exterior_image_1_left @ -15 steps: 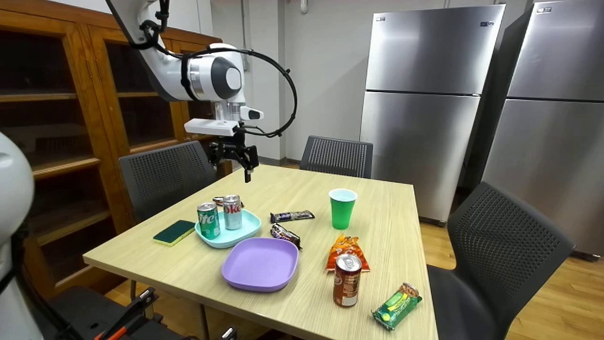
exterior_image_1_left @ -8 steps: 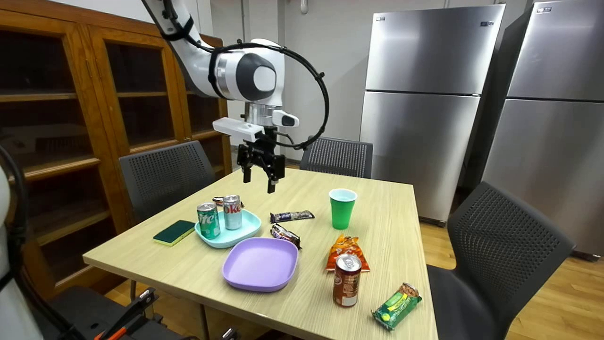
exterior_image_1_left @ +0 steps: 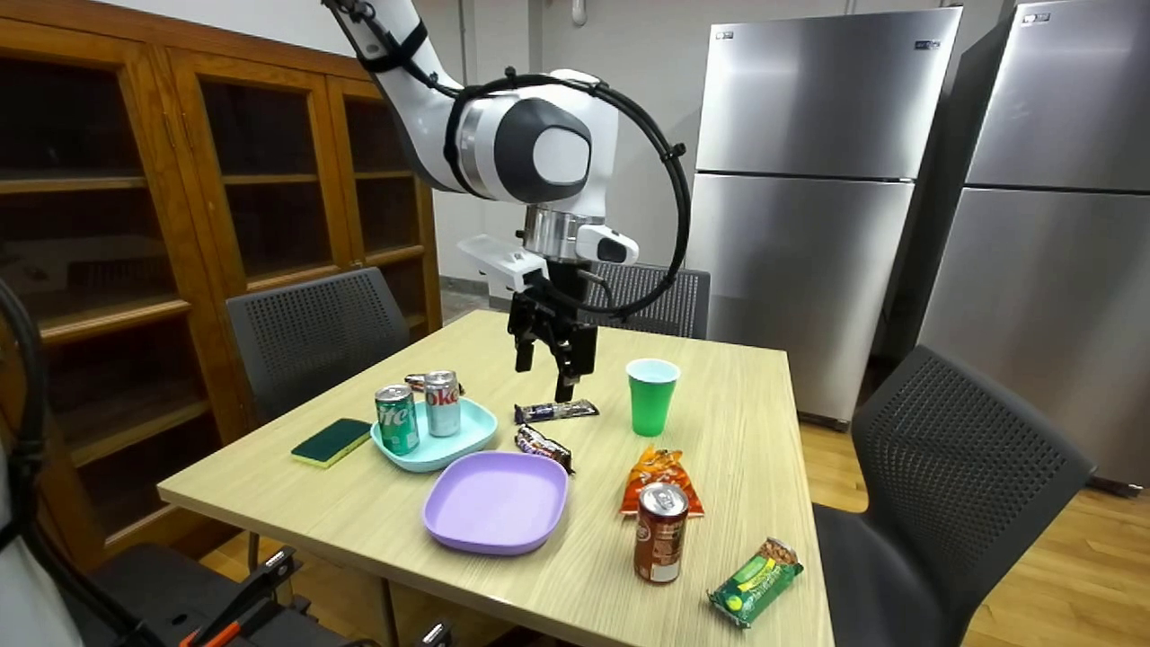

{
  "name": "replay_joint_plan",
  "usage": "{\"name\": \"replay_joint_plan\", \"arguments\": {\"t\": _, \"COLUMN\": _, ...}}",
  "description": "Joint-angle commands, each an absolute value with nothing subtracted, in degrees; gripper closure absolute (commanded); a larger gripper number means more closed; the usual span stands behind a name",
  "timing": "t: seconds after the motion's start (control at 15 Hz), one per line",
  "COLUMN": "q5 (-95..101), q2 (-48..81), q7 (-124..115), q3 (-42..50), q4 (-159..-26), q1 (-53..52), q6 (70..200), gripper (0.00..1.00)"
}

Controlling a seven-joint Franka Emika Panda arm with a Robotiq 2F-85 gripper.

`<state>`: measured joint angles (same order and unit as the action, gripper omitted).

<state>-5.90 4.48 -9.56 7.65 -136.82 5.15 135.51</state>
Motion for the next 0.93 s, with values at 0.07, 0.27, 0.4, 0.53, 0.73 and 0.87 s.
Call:
{"name": "replay_joint_plan", "arguments": {"t": 0.07, "q5": -5.83, "q2": 4.72, "q7": -9.6, "q3": 6.94, "q4": -136.65, "q1": 5.23, "q6": 135.38, "gripper": 0.0}}
{"name": "replay_joint_plan", "arguments": {"t": 0.27, "q5": -5.83, "q2": 4.75, "q7": -9.6, "q3": 6.94, "q4": -136.63, "q1": 5.21, "q6": 135.38, "gripper": 0.0}}
{"name": "replay_joint_plan", "arguments": {"t": 0.4, "q5": -5.83, "q2": 4.78, "q7": -9.6, "q3": 6.94, "q4": -136.62, "q1": 5.21, "q6": 135.38, "gripper": 0.0}}
{"name": "replay_joint_plan", "arguments": {"t": 0.53, "q5": -5.83, "q2": 4.79, "q7": -9.6, "q3": 6.94, "q4": -136.62, "q1": 5.21, "q6": 135.38, "gripper": 0.0}}
{"name": "replay_joint_plan", "arguments": {"t": 0.73, "q5": -4.53, "q2": 4.74, "q7": -10.66, "q3": 7.68, "q4": -136.34, "q1": 5.67, "q6": 135.86, "gripper": 0.0}}
{"name": "replay_joint_plan", "arguments": {"t": 0.87, "q5": -3.71, "q2": 5.23, "q7": -11.83, "q3": 8.92, "q4": -136.1, "q1": 6.64, "q6": 136.74, "gripper": 0.0}}
